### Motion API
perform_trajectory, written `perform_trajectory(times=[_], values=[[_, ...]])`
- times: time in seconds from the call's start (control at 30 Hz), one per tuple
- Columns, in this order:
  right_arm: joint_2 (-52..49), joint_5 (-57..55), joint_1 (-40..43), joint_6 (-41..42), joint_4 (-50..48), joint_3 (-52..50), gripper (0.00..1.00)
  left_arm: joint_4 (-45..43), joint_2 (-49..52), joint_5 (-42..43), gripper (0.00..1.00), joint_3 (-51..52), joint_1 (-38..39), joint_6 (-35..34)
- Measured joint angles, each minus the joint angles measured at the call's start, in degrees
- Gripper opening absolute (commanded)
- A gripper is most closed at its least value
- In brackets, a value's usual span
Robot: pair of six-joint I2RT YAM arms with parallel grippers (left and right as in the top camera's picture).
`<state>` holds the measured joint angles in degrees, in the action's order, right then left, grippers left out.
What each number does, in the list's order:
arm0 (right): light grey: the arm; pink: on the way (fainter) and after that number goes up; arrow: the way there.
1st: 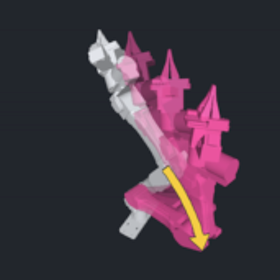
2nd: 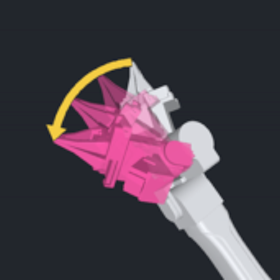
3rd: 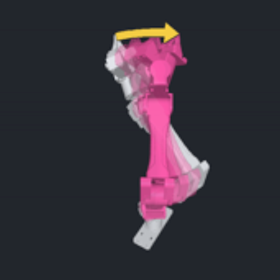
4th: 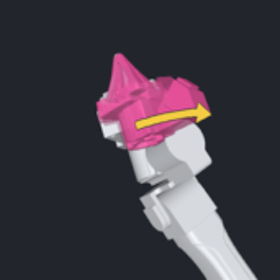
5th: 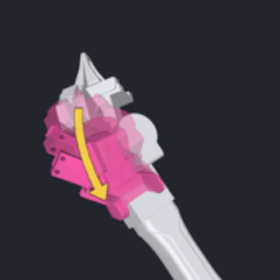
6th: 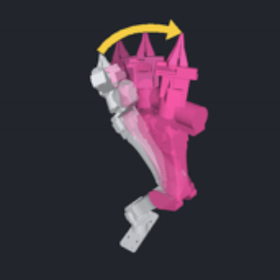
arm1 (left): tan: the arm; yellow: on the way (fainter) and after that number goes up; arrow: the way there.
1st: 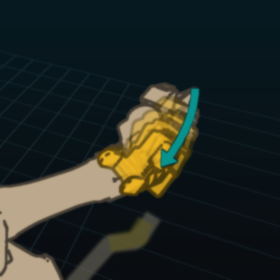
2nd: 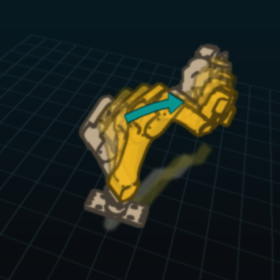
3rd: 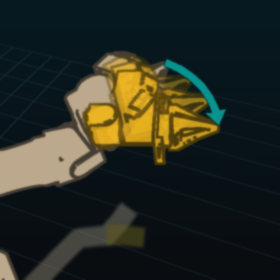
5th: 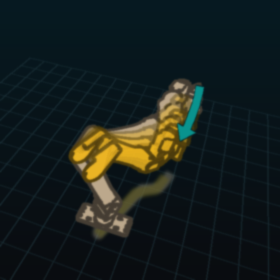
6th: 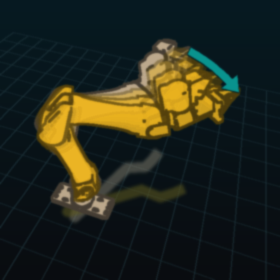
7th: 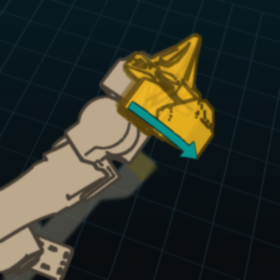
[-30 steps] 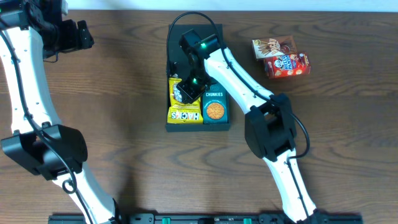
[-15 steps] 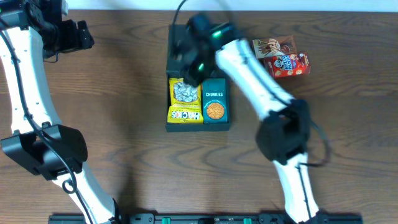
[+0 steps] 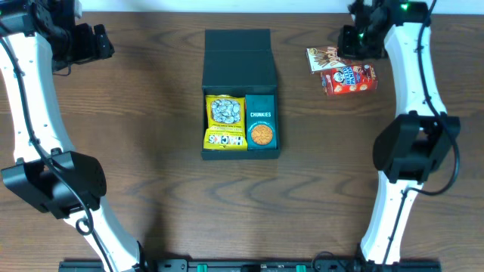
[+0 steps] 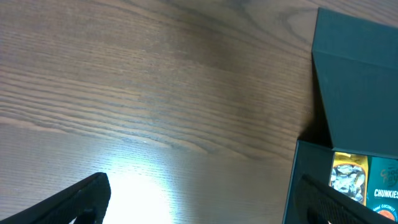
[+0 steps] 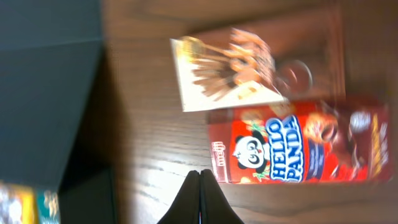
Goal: Pack container
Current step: 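Move the right gripper to the red Hello Panda box and grasp it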
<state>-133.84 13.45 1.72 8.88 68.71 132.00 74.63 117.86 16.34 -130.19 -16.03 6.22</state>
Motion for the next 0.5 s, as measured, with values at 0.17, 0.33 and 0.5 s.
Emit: perform_trajectory(times=[0.17, 0.33, 0.5], values=[[-0.6, -3.7, -0.4, 21.6, -3.5, -0.1, 0.04, 0.0, 0.0, 0.0, 0.95, 0.0, 0.0, -0.4], [-0.6, -9.5, -0.7, 42.2, -3.4, -0.1, 0.02, 0.0, 0.0, 0.0, 0.95, 0.0, 0.0, -0.5], [-0.6, -14.5, -0.7, 64.3, 2.0, -0.1, 0.02, 0.0, 0.0, 0.0, 0.95, 0.0, 0.0, -0.9]])
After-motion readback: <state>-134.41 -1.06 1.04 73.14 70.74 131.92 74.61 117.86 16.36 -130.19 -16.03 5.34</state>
